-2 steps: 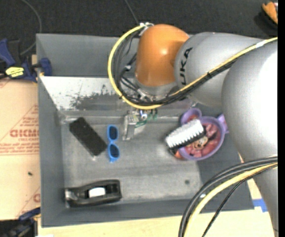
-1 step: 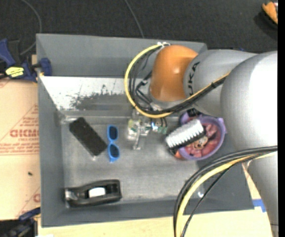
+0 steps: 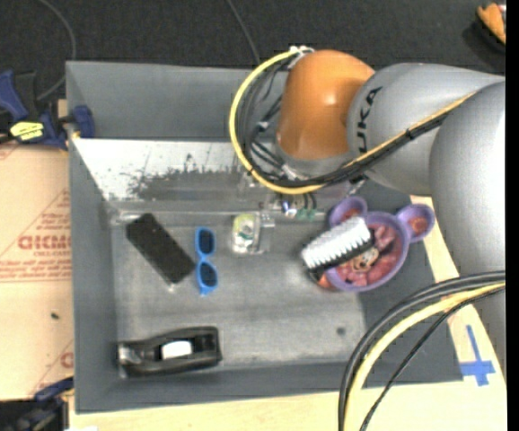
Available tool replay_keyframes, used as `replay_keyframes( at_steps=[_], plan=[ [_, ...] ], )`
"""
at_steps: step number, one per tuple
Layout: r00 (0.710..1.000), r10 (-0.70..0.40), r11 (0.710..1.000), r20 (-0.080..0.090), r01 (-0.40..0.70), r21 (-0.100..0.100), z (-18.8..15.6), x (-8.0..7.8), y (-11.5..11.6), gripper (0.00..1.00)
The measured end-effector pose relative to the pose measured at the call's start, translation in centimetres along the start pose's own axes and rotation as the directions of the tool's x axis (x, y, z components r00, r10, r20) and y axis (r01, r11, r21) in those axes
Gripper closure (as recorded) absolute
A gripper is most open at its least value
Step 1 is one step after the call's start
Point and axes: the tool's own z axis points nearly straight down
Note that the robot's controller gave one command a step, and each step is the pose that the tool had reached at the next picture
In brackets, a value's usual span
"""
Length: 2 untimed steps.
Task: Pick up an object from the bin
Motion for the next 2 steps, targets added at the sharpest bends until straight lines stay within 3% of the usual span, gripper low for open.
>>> replay_keyframes(
  at_steps=[1,2],
  plan=[
    [0.993,0.116,0.993,-0.015,-0.116,0.001,3.0,2.5,-3.1,0.0],
    [0.985,0.17,0.985,-0.011,-0.17,0.001,5.9,0.8,-1.9,0.0]
  ],
)
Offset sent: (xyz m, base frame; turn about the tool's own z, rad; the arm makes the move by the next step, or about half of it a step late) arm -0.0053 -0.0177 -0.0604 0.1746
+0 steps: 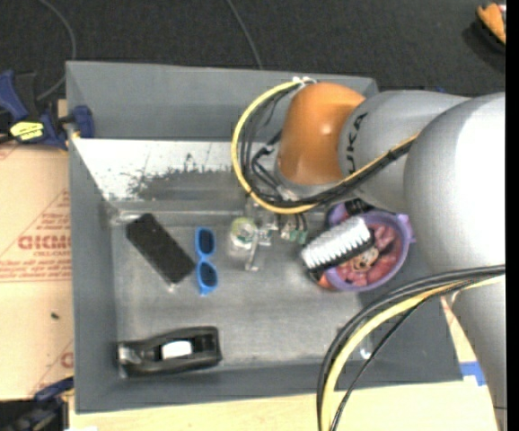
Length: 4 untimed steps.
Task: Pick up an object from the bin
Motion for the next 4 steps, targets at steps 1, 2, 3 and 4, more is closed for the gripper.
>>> replay_keyframes(
  at_steps=[1,2,3,4],
  plan=[
    [1.0,0.022,1.0,0.003,-0.022,-0.002,-0.31,-0.3,-0.96,1.0],
    [1.0,0.022,1.0,0.003,-0.022,-0.002,-0.31,-0.3,-0.96,1.0],
    [1.0,0.022,1.0,0.004,-0.022,-0.003,-0.36,-0.31,-0.96,1.0],
    [1.0,0.022,1.0,0.005,-0.022,-0.003,-0.61,-0.3,-0.97,1.0]
  ],
)
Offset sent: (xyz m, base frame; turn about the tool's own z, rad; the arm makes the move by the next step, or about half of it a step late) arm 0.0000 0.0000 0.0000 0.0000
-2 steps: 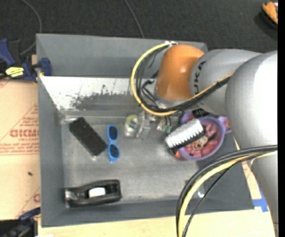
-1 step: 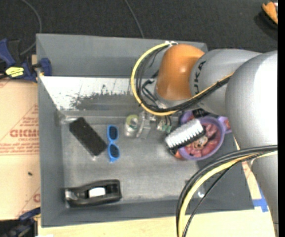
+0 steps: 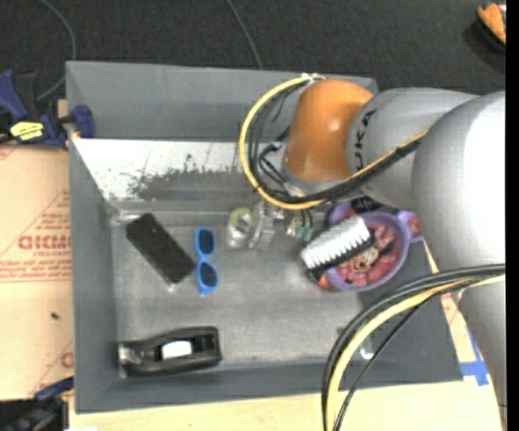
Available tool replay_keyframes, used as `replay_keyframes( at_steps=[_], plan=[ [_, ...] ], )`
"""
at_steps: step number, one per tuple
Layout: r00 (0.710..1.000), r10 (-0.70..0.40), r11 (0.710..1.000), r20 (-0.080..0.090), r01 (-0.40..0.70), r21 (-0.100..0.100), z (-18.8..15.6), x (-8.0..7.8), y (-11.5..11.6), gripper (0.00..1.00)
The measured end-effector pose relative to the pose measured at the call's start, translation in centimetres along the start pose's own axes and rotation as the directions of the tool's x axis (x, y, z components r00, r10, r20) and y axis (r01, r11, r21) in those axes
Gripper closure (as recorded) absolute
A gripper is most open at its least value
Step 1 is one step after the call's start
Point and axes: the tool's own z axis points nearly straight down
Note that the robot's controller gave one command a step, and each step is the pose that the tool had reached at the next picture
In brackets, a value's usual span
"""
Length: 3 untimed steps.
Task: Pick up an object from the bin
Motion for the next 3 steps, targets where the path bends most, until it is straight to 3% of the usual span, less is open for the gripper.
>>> replay_keyframes(
  at_steps=[1,3],
  plan=[
    [1.0,0.0,1.0,-0.007,0.0,0.001,-1.1,0.2,-0.1,1.0],
    [1.0,-0.001,1.0,0.002,0.001,-0.001,-4.6,-0.1,0.0,1.0]
  ],
)
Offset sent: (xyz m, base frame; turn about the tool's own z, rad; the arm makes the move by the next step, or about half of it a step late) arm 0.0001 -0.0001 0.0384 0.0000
